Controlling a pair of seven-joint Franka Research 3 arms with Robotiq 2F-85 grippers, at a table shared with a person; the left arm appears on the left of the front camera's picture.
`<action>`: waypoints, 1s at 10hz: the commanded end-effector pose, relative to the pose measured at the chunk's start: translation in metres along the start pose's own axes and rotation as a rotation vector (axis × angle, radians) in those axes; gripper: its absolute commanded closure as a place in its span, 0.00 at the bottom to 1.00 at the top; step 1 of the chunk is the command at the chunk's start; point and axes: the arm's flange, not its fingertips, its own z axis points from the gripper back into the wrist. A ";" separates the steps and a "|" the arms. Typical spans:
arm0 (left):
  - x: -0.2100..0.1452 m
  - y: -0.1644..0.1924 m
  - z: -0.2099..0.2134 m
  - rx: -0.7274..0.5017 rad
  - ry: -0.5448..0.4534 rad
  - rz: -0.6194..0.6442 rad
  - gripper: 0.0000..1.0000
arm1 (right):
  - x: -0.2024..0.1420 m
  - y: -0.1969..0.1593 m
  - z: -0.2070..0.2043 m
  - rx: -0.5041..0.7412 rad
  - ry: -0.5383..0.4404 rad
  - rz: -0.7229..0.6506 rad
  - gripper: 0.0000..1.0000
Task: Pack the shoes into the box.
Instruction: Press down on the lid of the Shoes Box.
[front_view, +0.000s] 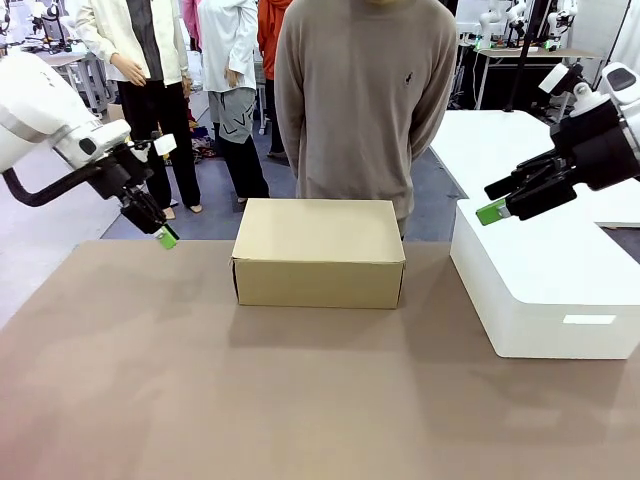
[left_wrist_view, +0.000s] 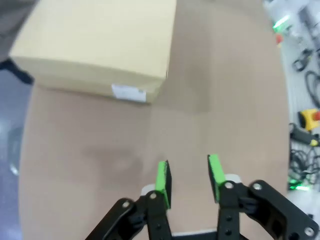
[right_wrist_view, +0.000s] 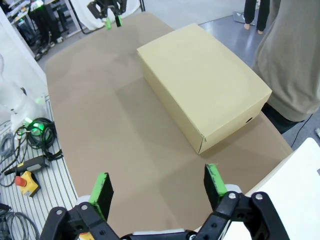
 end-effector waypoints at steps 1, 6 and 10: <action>-0.007 -0.036 -0.011 0.091 0.088 0.038 0.00 | 0.027 -0.003 0.000 -0.010 0.076 -0.009 0.40; -0.018 -0.082 -0.016 0.227 0.298 0.080 0.00 | 0.127 -0.005 -0.033 -0.026 0.342 -0.030 1.00; -0.015 -0.093 -0.022 0.238 0.358 0.077 0.00 | 0.184 -0.033 -0.089 -0.054 0.463 -0.050 1.00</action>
